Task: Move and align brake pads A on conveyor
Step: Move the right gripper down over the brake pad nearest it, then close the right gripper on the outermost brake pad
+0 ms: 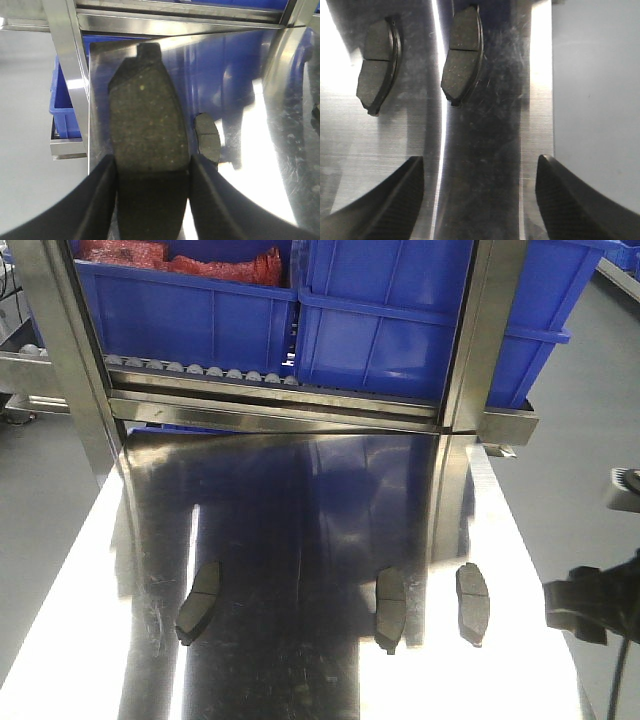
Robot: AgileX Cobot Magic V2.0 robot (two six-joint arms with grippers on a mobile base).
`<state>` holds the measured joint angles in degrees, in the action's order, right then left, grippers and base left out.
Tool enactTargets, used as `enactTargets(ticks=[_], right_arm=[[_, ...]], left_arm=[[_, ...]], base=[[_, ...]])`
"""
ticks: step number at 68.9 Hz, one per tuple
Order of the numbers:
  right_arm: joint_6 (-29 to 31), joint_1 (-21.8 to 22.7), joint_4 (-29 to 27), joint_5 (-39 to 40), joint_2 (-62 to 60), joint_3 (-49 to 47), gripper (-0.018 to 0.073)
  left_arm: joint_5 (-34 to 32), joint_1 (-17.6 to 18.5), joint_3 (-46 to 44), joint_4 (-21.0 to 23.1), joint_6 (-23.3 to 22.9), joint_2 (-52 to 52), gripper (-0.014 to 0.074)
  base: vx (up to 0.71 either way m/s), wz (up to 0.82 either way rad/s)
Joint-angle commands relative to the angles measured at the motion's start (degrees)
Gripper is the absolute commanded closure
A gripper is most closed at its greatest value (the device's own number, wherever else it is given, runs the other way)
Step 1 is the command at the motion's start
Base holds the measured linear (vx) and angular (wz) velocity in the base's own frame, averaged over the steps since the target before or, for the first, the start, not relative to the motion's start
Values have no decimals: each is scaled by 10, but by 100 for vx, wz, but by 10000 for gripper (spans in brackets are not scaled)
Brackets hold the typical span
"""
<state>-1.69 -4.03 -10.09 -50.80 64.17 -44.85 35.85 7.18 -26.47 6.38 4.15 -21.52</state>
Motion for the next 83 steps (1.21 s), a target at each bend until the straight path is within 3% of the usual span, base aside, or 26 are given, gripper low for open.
enactTargets(ticks=[1, 10, 19, 26, 83], right_arm=[[12, -4, -12, 11, 37, -39, 88], [5, -45, 4, 15, 93, -72, 88], [-71, -81, 60, 23, 156, -111, 88], [-99, -81, 73, 17, 203, -142, 88], [-115, -81, 71, -1, 425, -277, 88]], left_arm=[[-50, 3, -17, 8, -2, -3, 603], [-50, 3, -17, 8, -2, -3, 603], [-50, 3, -17, 8, -2, -3, 603], [-50, 3, -17, 8, -2, -3, 603], [-48, 3, -17, 8, -2, -3, 603]], base=[[0, 0], [0, 0], [0, 0], [0, 0], [0, 0]])
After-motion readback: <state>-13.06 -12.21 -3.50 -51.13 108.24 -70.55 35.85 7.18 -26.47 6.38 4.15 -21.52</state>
